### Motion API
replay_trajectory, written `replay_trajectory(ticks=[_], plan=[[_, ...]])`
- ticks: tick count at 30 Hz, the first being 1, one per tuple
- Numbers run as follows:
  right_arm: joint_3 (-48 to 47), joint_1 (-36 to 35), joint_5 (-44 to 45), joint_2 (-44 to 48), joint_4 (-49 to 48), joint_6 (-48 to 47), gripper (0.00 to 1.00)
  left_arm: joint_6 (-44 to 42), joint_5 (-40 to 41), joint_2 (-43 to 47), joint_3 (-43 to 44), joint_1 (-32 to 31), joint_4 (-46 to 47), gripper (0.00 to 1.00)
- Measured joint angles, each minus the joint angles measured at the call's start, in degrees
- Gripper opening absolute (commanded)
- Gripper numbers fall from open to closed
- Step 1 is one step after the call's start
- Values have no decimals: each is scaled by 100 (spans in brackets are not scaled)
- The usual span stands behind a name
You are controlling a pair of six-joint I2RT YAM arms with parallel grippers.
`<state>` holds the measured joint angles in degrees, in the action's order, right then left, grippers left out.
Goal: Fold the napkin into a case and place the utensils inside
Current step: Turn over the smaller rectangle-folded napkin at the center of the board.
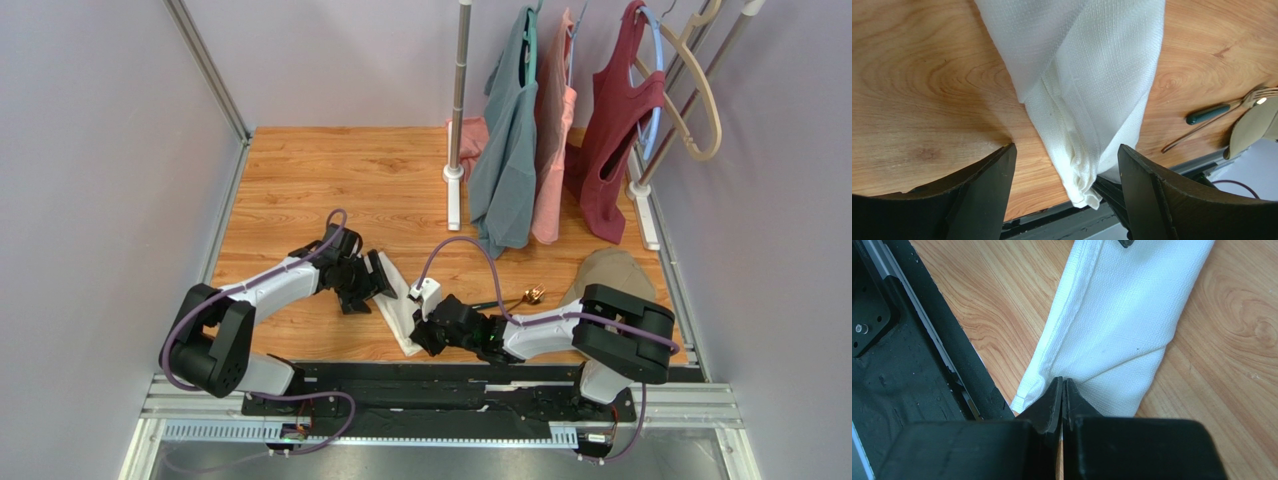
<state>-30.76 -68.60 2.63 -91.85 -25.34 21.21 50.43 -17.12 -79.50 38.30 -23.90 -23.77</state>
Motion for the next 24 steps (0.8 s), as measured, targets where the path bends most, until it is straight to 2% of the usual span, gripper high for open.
replay_trajectory(ticks=[4, 6, 8, 10, 11, 14, 15, 17, 18, 21, 24], plan=[[0, 0, 0, 0, -2, 0, 0, 85, 136, -131, 24, -72, 74, 71], [2, 0, 0, 0, -2, -2, 0, 136, 177, -214, 50, -127, 177, 69], [2, 0, 0, 0, -2, 0, 0, 188, 203, -260, 46, -170, 308, 61], [9, 0, 2, 0, -9, 0, 0, 232, 260, -293, 17, -199, 463, 50], [9, 0, 0, 0, -11, 0, 1, 256, 271, -302, -13, -201, 542, 39], [7, 0, 2, 7, 2, 0, 11, 269, 363, -293, -155, -219, 717, 21], [0, 0, 7, 13, 31, 0, 18, 280, 382, -275, -197, -221, 745, 9], [-24, 2, 31, 59, 157, 17, 26, 225, 450, -153, -271, -227, 734, 1], [-46, 2, 35, 107, 282, 20, 34, 223, 498, -85, -289, -238, 710, 0], [-238, 15, 28, 289, 866, 17, 43, 162, 619, 107, -323, -271, 595, 0], [-715, 92, 4, 341, 1613, -22, 47, 87, 772, 186, -323, -264, 490, 0]])
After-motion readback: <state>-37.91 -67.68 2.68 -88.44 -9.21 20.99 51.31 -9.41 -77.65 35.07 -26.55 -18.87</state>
